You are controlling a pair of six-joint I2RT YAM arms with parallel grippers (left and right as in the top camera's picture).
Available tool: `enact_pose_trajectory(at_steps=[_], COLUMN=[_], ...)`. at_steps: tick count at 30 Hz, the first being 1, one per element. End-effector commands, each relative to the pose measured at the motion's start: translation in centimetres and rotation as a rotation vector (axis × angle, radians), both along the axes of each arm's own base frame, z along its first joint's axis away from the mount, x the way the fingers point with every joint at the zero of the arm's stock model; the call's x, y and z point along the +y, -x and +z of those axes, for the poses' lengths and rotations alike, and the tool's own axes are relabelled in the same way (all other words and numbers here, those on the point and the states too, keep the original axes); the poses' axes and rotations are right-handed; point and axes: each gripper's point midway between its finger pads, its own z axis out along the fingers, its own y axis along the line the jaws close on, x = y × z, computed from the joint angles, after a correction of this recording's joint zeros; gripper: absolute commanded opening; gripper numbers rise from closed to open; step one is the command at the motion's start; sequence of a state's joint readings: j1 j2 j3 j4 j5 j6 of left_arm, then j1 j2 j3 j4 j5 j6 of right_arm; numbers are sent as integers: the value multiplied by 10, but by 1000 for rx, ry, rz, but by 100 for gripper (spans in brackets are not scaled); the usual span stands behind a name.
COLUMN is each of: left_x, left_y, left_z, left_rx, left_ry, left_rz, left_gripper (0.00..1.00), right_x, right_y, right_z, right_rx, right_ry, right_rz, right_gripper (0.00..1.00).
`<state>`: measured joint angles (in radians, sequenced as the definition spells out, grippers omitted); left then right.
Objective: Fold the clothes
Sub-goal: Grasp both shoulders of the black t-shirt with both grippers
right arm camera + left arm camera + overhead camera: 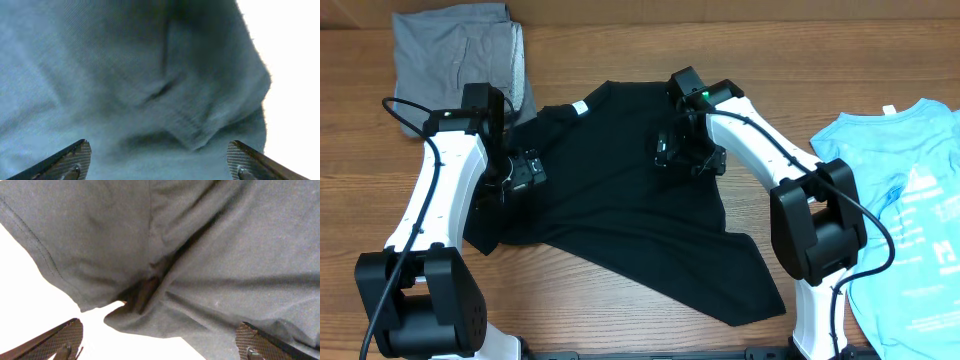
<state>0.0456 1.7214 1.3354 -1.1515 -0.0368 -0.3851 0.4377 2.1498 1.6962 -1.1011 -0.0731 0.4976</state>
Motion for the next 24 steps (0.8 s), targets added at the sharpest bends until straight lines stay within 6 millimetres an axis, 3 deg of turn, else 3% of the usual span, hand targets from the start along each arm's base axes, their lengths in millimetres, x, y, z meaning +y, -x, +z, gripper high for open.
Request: enact_pose_trajectory(at_steps=[1, 4, 13, 17, 19, 24], left_x=[-4, -4, -4, -4, -4, -4], left_y=[1, 1, 1, 1, 2, 2], left_z=[-1, -1, -1, -1, -1, -1], left_rx=[12, 12, 12, 13, 15, 16], left_ry=[12, 12, 12, 12, 12, 12], left_rz=[-30, -30, -30, -30, -30, -30], left_gripper=[100, 100, 100, 100, 100, 100], right_x=[-11, -10, -9, -8, -8, -13], right_y=[1, 0, -2, -2, -1, 8], right_z=[-13, -18, -20, -20, -21, -30], right_rx=[4, -7, -14, -11, -6, 21], right_ry=[39, 34, 28, 25, 26, 43], right_rz=[-22, -22, -46, -63, -66, -93], right_gripper=[89, 87, 59, 60, 67, 71])
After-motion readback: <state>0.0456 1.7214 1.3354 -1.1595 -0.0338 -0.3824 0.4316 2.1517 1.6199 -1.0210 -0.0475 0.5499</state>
